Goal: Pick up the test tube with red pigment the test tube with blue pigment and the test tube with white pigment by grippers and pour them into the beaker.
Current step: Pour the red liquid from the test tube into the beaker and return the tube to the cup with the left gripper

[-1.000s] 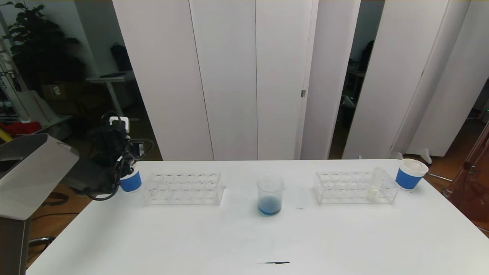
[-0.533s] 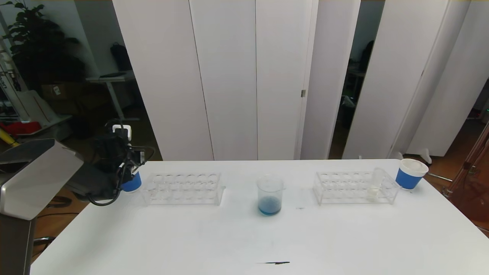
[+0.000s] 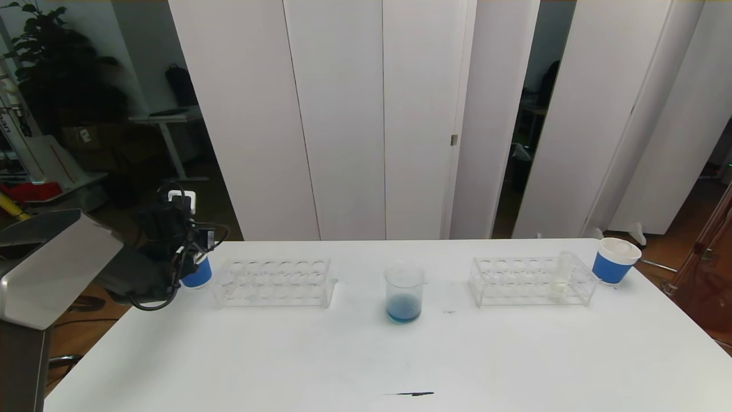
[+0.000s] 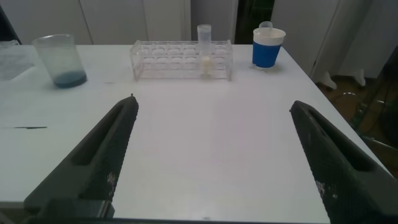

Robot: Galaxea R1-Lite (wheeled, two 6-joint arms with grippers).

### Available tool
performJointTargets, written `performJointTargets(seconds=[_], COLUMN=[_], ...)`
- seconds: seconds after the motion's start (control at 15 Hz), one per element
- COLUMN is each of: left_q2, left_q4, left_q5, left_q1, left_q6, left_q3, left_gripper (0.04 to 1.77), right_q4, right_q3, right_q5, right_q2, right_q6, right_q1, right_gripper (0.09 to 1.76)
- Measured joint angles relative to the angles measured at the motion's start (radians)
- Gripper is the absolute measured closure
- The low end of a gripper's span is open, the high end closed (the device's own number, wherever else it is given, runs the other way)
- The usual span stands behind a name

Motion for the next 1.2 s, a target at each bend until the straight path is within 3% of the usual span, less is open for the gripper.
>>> performJointTargets(seconds=[0.33, 0.4, 0.53, 0.6, 1.2], left_q2=[0.000, 0.000, -0.001, -0.002, -0.110], left_q4=[-0.004, -0.019, -0.038, -0.039, -0.005], left_q5=[-0.002, -0.002, -0.004, -0.004, -0.007], left_q1=[0.000, 0.000, 0.000, 0.000, -0.012], left_q6=[0.002, 0.006, 0.009, 0.009, 0.021], left_q3=[0.010, 0.011, 0.012, 0.012, 0.026], left_gripper=[1.17, 0.99, 0.30, 0.11, 0.06], right_q4=[0.000, 0.000, 0.000, 0.000, 0.000], right_q3=[0.000, 0.000, 0.000, 0.000, 0.000], right_q5=[0.000, 0.000, 0.000, 0.000, 0.000], right_q2=[0.000, 0.000, 0.000, 0.000, 0.000], right_q6=[0.000, 0.000, 0.000, 0.000, 0.000], right_q1=[0.000, 0.000, 0.000, 0.000, 0.000], right_gripper=[0.10, 0.10, 0.10, 0.10, 0.10])
